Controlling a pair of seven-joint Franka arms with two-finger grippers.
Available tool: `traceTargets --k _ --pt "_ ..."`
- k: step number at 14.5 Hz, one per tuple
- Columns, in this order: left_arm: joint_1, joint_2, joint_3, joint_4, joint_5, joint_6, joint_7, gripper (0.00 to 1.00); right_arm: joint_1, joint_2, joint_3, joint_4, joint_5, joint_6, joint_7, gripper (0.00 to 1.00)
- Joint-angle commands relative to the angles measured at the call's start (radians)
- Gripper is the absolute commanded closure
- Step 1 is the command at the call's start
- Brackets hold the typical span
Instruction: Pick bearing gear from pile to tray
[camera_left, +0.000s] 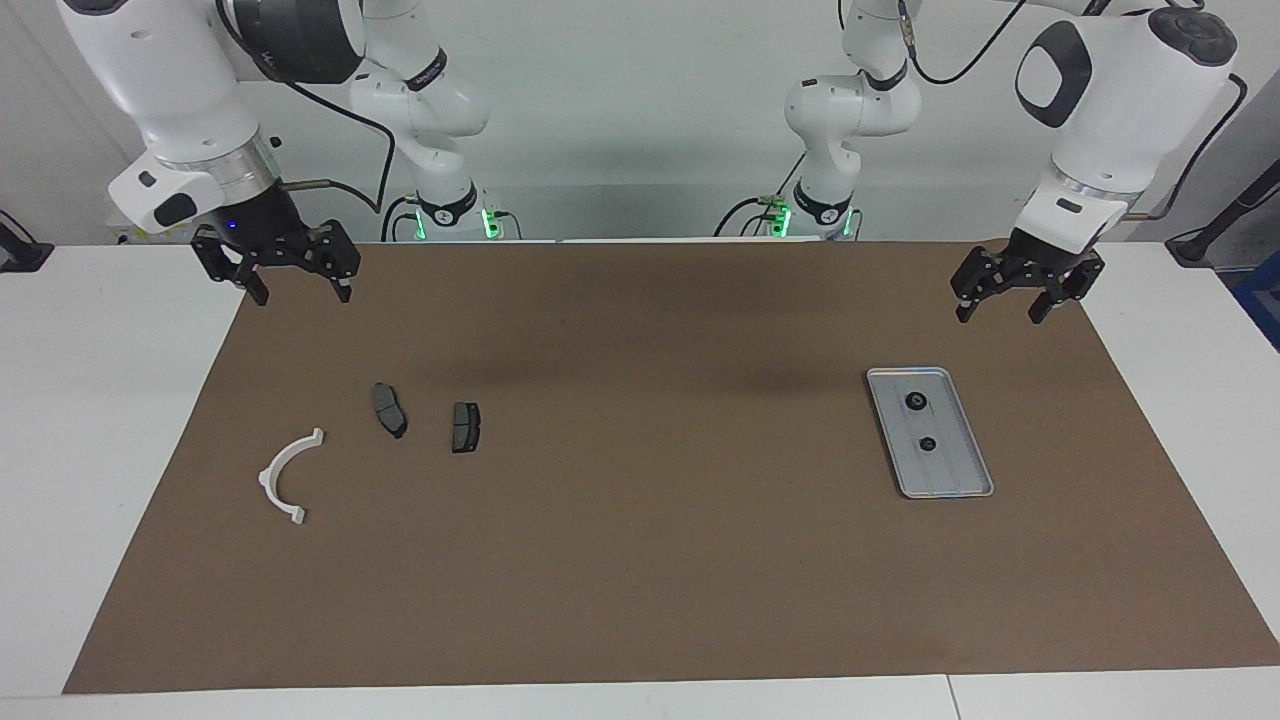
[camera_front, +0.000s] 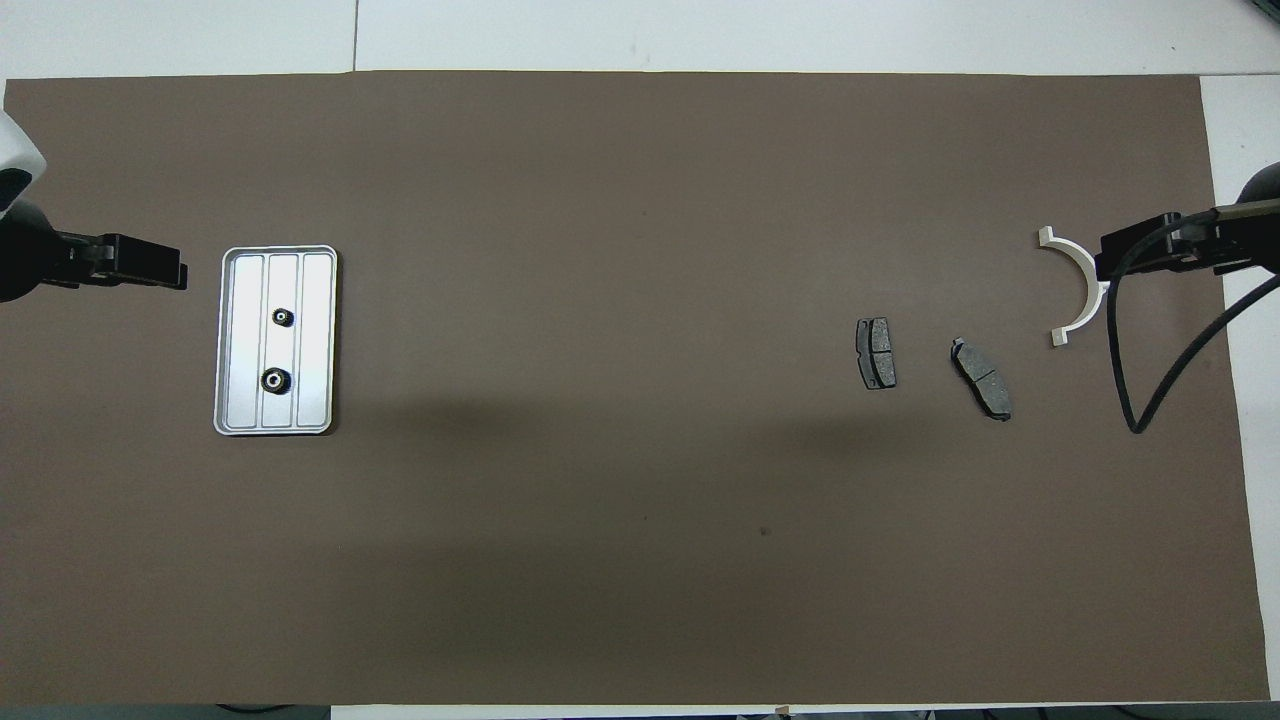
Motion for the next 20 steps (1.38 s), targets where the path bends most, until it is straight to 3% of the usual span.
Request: traceTargets --k 1,7,14,17,20 --pt "-0.008 0.006 0.012 0.039 -0.009 -0.084 -0.01 0.0 -0.004 -0.012 -0.002 -0.002 0.009 -0.016 -0.024 0.0" --pt "-0.008 -0.003 0.005 0.033 -0.001 -0.143 -0.054 0.0 -0.004 -0.013 -0.001 -0.002 0.009 -0.016 -0.024 0.0" --pt "-0.008 -0.003 0.008 0.037 0.001 -0.057 -0.057 0.0 -0.004 -0.013 -0.002 -0.002 0.009 -0.016 -0.024 0.0" --pt "-0.006 -0.005 0.018 0.039 -0.001 -0.173 -0.068 0.0 -0.004 -0.013 -0.002 -0.002 0.009 -0.016 -0.024 0.0" --pt "-0.006 -0.006 0.012 0.039 -0.001 -0.187 -0.077 0.0 -0.004 -0.013 -0.001 -0.002 0.009 -0.016 -0.024 0.0"
